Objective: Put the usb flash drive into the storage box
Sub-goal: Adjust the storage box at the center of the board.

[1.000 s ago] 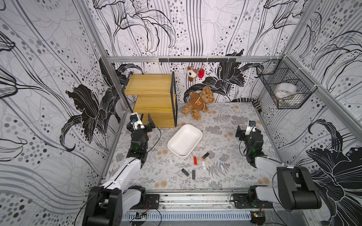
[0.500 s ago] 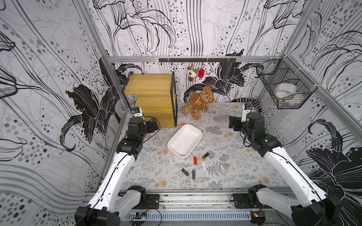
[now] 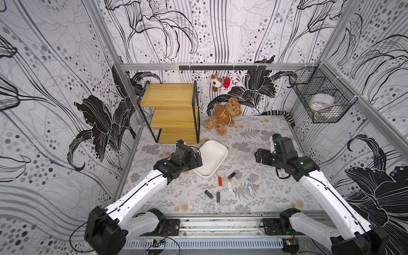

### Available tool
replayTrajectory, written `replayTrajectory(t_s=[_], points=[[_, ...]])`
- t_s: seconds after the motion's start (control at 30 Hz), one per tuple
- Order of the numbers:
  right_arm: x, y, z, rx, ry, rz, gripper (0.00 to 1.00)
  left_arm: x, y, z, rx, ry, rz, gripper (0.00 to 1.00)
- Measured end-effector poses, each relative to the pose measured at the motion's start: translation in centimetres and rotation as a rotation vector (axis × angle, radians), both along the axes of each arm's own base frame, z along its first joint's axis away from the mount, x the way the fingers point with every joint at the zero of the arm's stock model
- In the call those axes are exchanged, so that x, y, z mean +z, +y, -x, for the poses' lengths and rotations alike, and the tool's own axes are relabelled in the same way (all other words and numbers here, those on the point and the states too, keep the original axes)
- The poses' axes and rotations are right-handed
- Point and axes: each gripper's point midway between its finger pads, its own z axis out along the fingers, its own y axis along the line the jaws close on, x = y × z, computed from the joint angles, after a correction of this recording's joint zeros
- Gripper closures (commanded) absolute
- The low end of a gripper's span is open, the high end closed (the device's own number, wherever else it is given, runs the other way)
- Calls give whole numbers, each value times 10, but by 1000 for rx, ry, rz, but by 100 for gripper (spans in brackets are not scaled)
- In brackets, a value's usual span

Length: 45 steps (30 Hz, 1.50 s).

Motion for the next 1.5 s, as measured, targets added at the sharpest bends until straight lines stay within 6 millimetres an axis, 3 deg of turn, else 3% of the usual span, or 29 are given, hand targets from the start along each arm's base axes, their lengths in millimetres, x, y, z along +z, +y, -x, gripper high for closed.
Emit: replayTrajectory(t_s=[0.17,0.3,0.47,0.7,0.87,1.07,1.27,1.4,1.5], points=[[-5,0,4,4,38,5,5,-38,-2,4,18,127,-58,2],[-6,1,5,6,48,5,4,-52,-3,7,26,182,-66,5],[-8,4,7,15,57,-13,4,-63,-6,8,38,221,-57,26],[-11,5,9,19,67,-14,4,-88,-8,6,39,298,-114,36],[-13,5,10,23,74,-18,4,-86,-13,-7,32,295,-138,47],[-19,7,13,29,91,-27,4,-81,-31,-45,-1,277,-190,63],[-17,7,14,30,83,-30,5,-84,-40,-65,-38,288,-235,88],[-19,6,15,30,89,-27,5,-75,-47,-85,-91,284,-276,94],[-20,6,16,30,90,-27,5,-71,-48,-102,-99,269,-292,92]])
